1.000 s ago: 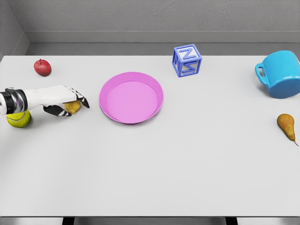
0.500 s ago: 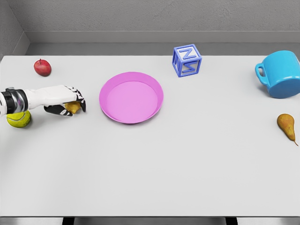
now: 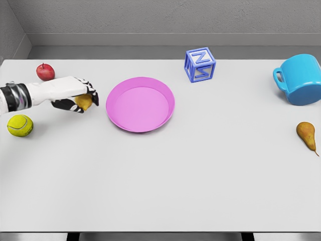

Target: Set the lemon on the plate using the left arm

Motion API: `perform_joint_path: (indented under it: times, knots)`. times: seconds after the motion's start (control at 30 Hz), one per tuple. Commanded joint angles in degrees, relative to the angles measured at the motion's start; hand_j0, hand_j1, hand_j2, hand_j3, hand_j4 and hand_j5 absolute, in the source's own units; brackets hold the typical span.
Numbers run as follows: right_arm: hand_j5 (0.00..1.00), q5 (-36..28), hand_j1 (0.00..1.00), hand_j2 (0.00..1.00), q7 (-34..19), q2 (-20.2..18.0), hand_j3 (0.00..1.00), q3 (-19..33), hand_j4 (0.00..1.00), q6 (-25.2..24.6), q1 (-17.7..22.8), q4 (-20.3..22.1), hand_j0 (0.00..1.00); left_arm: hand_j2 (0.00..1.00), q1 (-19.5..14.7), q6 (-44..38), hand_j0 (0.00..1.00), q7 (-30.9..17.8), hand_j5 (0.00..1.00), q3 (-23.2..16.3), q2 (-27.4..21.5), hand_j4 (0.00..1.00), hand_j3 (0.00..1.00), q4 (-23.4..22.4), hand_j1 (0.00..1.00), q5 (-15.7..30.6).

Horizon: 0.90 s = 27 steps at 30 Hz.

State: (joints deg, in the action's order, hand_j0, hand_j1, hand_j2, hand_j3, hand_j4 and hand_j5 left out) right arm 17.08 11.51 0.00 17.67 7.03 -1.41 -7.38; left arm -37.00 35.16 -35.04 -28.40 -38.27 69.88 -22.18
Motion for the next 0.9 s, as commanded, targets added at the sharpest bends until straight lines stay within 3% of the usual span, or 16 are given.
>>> perform_joint_path:
  times: [0.0,0.53,0.57,0.7,0.73,0.87]
  knots:
    - [1.0,0.0,1.0,1.0,0.0,0.0,1.0,0.0,1.0,0.0,0.0,0.0,1.0,0.51,-0.2,-0.2,0.51,0.0,0.51,-0.1,0.9,0.51,0.51,1.1,0.51,0.5]
    - [1.0,0.0,1.0,1.0,0.0,0.0,1.0,0.0,1.0,0.0,0.0,0.0,1.0,0.52,-1.9,-0.2,0.52,0.0,0.52,-1.0,10.6,0.52,0.52,2.0,0.52,-0.5]
    - [1.0,0.0,1.0,1.0,0.0,0.0,1.0,0.0,1.0,0.0,0.0,0.0,1.0,1.0,-1.9,-0.2,1.0,0.0,1.0,-0.9,10.9,1.0,1.0,1.9,1.0,0.4]
    - [1.0,0.0,1.0,1.0,0.0,0.0,1.0,0.0,1.0,0.0,0.0,0.0,1.0,1.0,-2.2,-0.2,1.0,0.0,1.0,0.0,9.8,1.0,1.0,1.6,1.0,0.3]
    - [1.0,0.0,1.0,1.0,0.0,0.0,1.0,0.0,1.0,0.0,0.0,0.0,1.0,1.0,-2.1,-0.2,1.0,0.0,1.0,0.9,7.4,1.0,1.0,1.7,1.0,0.6]
    - [1.0,0.0,1.0,1.0,0.0,0.0,1.0,0.0,1.0,0.0,0.0,0.0,1.0,1.0,1.3,-0.2,1.0,0.0,1.0,10.1,-0.4,1.0,1.0,0.5,1.0,3.8]
